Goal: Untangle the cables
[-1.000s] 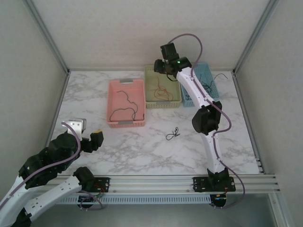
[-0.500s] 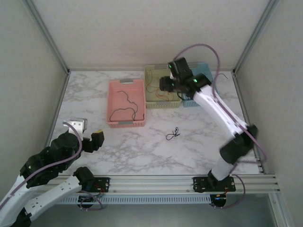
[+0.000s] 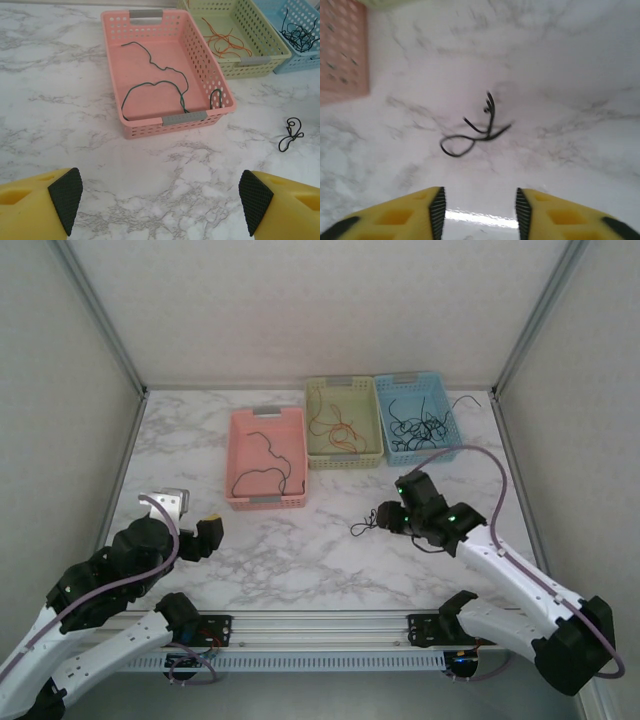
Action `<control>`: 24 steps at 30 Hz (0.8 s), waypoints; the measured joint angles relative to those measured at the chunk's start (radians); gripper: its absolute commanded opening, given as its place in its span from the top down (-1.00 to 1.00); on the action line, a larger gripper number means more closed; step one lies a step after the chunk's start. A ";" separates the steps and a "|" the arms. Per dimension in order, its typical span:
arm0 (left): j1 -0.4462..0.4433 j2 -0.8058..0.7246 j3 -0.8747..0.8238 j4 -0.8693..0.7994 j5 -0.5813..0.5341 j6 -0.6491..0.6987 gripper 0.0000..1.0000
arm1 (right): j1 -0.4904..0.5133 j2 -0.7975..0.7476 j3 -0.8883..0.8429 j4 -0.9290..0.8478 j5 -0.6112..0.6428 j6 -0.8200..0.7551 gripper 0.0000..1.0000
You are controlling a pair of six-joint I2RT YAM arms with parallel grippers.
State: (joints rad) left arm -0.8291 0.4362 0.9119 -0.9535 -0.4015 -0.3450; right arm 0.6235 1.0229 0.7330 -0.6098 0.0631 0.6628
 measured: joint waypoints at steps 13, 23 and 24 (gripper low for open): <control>0.000 0.005 0.000 0.000 0.000 0.000 -0.70 | 0.000 0.193 -0.123 0.313 -0.016 0.096 0.00; 0.000 0.012 0.000 0.001 0.000 0.000 -0.70 | 0.000 0.293 -0.123 0.391 -0.009 0.096 0.22; 0.000 0.014 0.000 0.002 0.000 0.000 -0.70 | 0.000 0.304 -0.122 0.394 -0.004 0.094 0.24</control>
State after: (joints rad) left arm -0.8291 0.4503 0.9119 -0.9520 -0.4011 -0.3450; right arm 0.6235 1.3273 0.6109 -0.2157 0.0593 0.7567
